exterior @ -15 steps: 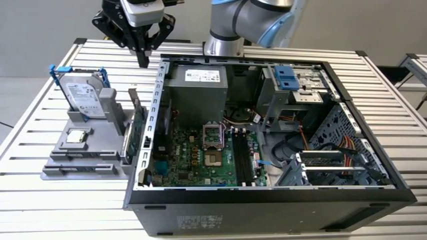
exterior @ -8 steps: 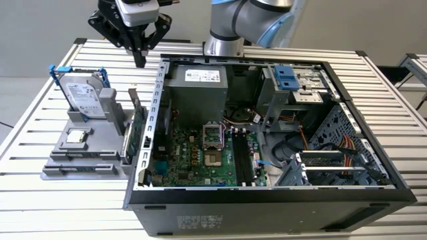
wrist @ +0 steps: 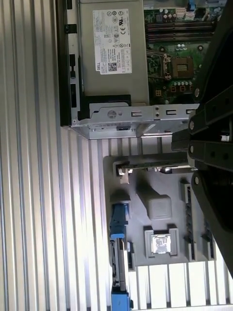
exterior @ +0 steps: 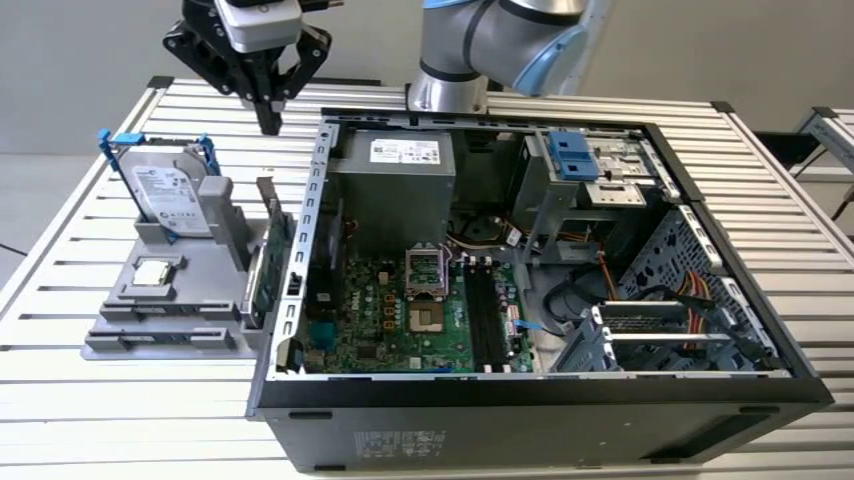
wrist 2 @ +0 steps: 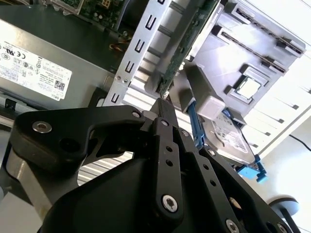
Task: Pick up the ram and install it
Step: 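Reach for the ram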
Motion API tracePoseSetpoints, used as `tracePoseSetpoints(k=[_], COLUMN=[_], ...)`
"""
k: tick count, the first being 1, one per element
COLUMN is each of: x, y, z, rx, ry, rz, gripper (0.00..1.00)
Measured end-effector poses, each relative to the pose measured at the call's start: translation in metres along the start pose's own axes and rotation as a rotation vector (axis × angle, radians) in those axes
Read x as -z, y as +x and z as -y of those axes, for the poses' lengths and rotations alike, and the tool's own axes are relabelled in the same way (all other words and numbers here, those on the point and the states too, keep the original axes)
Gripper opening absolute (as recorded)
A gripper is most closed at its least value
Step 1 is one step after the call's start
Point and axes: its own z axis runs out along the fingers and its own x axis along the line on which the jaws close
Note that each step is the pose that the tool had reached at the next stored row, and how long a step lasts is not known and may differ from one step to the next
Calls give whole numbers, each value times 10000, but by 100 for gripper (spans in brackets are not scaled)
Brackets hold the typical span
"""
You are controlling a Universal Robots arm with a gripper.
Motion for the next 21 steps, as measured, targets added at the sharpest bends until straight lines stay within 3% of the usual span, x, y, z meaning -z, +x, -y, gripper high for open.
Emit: tracePoseSetpoints(k=[21], x=[6], y=[274], z=[18], rx=[0], ry=[1], rz=[-1], gripper=[0])
